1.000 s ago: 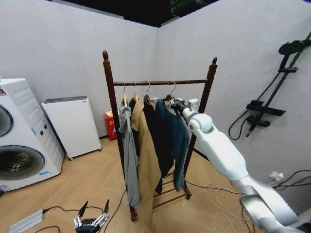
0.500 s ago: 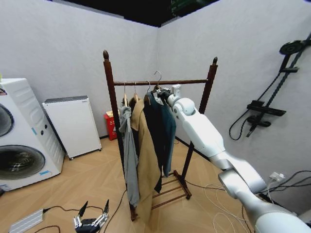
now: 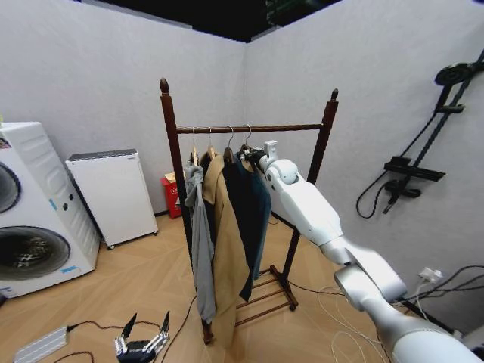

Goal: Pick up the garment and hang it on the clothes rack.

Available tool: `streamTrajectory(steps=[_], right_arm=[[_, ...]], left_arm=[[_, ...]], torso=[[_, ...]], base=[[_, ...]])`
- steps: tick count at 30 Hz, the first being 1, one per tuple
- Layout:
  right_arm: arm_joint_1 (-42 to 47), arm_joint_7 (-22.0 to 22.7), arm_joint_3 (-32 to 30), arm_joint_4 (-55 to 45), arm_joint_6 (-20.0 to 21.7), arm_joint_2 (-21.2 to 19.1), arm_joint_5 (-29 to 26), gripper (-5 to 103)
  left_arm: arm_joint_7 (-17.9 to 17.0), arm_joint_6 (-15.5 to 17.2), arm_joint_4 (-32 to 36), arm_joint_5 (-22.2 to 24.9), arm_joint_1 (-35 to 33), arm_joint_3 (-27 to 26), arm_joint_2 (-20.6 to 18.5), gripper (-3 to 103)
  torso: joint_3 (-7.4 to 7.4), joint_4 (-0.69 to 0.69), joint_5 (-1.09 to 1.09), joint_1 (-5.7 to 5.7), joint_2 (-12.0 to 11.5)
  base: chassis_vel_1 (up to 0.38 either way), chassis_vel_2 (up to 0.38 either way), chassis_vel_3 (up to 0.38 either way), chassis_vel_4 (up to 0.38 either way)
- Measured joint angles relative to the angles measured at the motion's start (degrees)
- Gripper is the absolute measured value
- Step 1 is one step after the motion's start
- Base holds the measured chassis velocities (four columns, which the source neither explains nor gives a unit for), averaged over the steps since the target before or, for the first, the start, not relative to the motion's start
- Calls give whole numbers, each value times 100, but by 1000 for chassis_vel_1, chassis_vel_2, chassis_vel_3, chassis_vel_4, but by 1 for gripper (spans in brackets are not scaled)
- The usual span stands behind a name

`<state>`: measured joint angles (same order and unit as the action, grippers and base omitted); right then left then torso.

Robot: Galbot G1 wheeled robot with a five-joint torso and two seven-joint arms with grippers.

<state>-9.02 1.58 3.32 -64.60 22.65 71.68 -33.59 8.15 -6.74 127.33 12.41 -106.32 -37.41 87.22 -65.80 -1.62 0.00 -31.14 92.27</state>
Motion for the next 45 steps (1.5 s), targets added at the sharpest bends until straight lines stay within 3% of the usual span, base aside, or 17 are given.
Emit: streamTrajectory(steps=[2, 5, 8, 10, 13, 15, 17, 19, 20, 22, 24, 25, 28, 29, 31, 37, 45], right_arm=[[67, 65, -65, -133, -3, -16, -145, 37], [231, 209, -179, -529, 68, -105, -514, 42], [608, 453, -375, -1221, 243, -365, -1112, 53], [1212, 698, -715, -2015, 399, -850, -1519, 65], [1743, 861, -1007, -2717, 429, -1226, -1587, 75], [2046, 912, -1166, -3060, 440, -1386, -1586, 75], [2973, 1072, -1556, -3797, 446, -1642, -1468, 91], [3375, 1111, -1743, -4032, 447, -1685, -1375, 91], [3930, 1137, -2088, -4326, 449, -1691, -1131, 98], [4435, 1138, -2422, -4544, 448, -1626, -739, 98], [5417, 1009, -2962, -4825, 370, -1319, 94, 100], [5417, 1009, -2962, -4825, 370, -1319, 94, 100], [7068, 556, -3747, -5218, -60, -237, 1191, 100], [7068, 556, -3747, -5218, -60, -237, 1191, 100], [7818, 346, -4059, -5314, -486, 210, 1713, 100], [8527, 279, -4388, -5411, -1029, 464, 2042, 100], [8694, 303, -4564, -5461, -1319, 549, 2070, 100]], left_arm=[[0, 0, 0, 0, 0, 0, 0, 100], [0, 0, 0, 0, 0, 0, 0, 100], [0, 0, 0, 0, 0, 0, 0, 100], [2, 0, 0, 0, 0, 0, -1, 100], [0, 0, 0, 0, 0, 0, 0, 100], [0, 0, 0, 0, 0, 0, 0, 100], [-1, 0, 0, 0, 0, 0, 1, 100], [0, 0, 0, 0, 0, 0, 0, 100], [1, 0, 0, 0, 0, 0, 0, 100], [0, 0, 0, 0, 0, 0, 1, 100], [0, 0, 0, 0, 0, -1, 0, 100], [0, 0, 0, 0, 0, -1, 0, 100], [2, 0, 0, 0, 0, 0, -1, 100], [2, 0, 0, 0, 0, 0, -1, 100], [0, 0, 0, 0, 0, 0, 0, 100], [0, 0, 0, 0, 0, 0, 0, 100], [0, 0, 0, 0, 0, 0, 0, 100]], torso=[[0, 1, 0, -1, 0], [0, 3, -1, -1, 0], [0, 4, -2, 0, 0], [0, 0, 4, -1, 0], [0, -3, 3, 0, 1], [1, -4, 1, 0, 1], [0, -1, 1, 0, 1], [0, -1, 4, 0, 1], [0, 1, 1, 0, 1], [1, 0, -2, 0, 2], [0, 0, 0, 0, 1], [0, 0, 0, 0, 1], [0, -1, 2, 1, 1], [0, -1, 2, 1, 1], [1, -1, -1, 1, 1], [0, 0, -1, 1, 1], [0, 2, -1, 0, 0]], base=[[0, 0, 0, 0], [0, 0, 0, 0], [0, 0, 0, 0], [0, 0, 0, 0], [0, 0, 0, 0], [0, 0, 0, 0], [0, 0, 0, 0], [0, 0, 0, 0], [0, 0, 0, 0], [0, 0, 0, 0], [0, 0, 0, 0], [0, 0, 0, 0], [0, 0, 0, 0], [0, 0, 0, 0], [0, 0, 0, 0], [0, 0, 0, 0], [0, 0, 0, 0]])
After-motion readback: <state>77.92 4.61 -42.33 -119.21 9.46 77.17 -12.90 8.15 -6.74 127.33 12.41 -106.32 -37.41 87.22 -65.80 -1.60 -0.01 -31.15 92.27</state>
